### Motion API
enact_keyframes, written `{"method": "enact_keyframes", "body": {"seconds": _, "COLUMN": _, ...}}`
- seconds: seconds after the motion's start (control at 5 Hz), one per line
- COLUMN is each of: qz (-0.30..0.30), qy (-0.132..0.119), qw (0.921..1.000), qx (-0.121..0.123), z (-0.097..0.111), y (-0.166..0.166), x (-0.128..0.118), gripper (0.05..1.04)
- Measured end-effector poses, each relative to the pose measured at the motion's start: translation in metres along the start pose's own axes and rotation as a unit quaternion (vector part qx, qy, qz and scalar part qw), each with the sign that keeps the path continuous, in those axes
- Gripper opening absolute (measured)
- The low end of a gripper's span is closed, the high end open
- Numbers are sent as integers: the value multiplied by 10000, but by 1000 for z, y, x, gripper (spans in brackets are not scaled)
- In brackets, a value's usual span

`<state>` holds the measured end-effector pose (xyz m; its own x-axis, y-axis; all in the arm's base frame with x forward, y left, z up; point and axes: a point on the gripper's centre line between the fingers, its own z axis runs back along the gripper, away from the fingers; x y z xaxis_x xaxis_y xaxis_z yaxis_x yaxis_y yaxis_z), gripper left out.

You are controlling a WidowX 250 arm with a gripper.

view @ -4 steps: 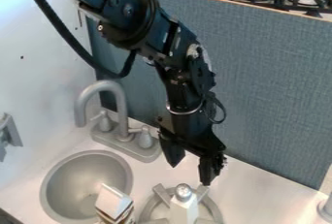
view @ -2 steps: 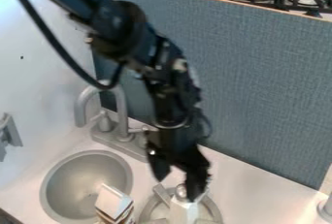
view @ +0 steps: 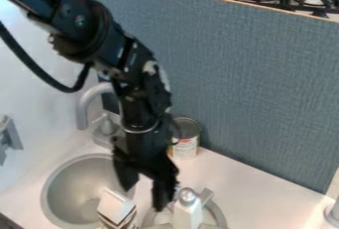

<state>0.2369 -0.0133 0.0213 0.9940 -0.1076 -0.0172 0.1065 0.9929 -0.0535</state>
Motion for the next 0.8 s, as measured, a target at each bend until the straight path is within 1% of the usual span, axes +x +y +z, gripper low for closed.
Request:
{"method": "enact_keyframes", "body": {"seconds": 0.2, "qz": 26, "qy": 375, "qw": 9990, "qx": 247, "z": -9, "y": 17, "x": -5, "gripper": 1010}}
{"method": "enact_keyframes", "body": {"seconds": 0.4, "qz": -48, "qy": 478, "qw": 9977, "qx": 480, "z": -11, "y": 27, "x": -8, "gripper": 1010}}
{"method": "enact_keyframes", "body": {"seconds": 0.6, "qz": -70, "qy": 385, "qw": 9975, "qx": 586, "z": -18, "y": 35, "x": -4, "gripper": 1010}}
{"method": "enact_keyframes", "body": {"seconds": 0.8, "qz": 5, "qy": 425, "qw": 9968, "qx": 679, "z": -21, "y": 44, "x": -5, "gripper": 1010}}
